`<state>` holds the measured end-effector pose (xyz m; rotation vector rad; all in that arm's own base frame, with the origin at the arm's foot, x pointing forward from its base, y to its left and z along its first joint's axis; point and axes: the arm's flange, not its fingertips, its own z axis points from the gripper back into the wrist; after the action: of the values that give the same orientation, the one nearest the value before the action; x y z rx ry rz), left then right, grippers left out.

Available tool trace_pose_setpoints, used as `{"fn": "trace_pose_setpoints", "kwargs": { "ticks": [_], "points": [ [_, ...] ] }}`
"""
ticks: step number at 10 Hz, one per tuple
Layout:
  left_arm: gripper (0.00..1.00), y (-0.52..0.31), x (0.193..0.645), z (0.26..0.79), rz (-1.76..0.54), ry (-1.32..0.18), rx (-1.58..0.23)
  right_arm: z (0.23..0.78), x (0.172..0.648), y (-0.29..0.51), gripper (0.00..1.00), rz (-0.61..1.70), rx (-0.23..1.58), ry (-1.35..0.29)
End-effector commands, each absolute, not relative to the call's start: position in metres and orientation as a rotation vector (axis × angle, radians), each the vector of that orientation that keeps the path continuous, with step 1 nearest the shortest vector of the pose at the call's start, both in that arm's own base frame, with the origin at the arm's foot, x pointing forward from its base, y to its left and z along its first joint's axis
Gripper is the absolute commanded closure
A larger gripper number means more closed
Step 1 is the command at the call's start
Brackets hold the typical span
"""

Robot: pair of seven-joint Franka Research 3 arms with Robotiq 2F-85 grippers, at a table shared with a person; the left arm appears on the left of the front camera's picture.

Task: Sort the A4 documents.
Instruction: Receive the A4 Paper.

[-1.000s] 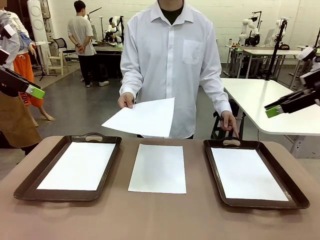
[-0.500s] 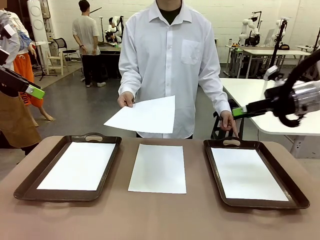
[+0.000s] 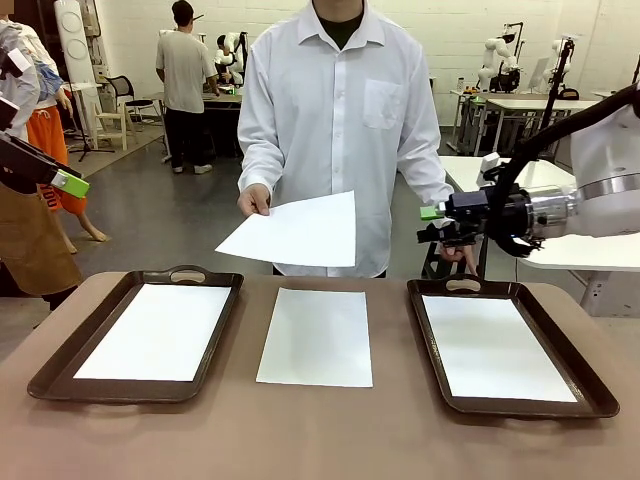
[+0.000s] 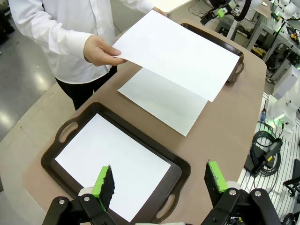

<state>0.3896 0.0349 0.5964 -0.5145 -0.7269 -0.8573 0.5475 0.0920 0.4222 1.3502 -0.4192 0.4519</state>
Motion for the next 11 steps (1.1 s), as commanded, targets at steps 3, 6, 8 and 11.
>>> {"fn": "trace_pose_setpoints", "kwargs": {
  "ticks": [3, 6, 8, 11],
  "points": [
    [0.00, 0.034, 0.389, 0.597, -0.858, -0.727, -0.512, 0.420, 0.560, 0.130, 0.11, 0.372, 1.443, -0.282],
    [0.00, 0.034, 0.389, 0.597, -0.858, -0.727, -0.512, 0.416, 0.556, 0.154, 0.11, 0.359, 1.490, -0.235],
    [0.00, 0.034, 0.389, 0.597, -0.858, -0.727, -0.512, 0.409, 0.558, 0.172, 0.11, 0.353, 1.480, -0.211],
    [0.00, 0.034, 0.389, 0.597, -0.858, -0.727, -0.512, 0.395, 0.566, 0.198, 0.11, 0.336, 1.484, -0.184]
  ]
}}
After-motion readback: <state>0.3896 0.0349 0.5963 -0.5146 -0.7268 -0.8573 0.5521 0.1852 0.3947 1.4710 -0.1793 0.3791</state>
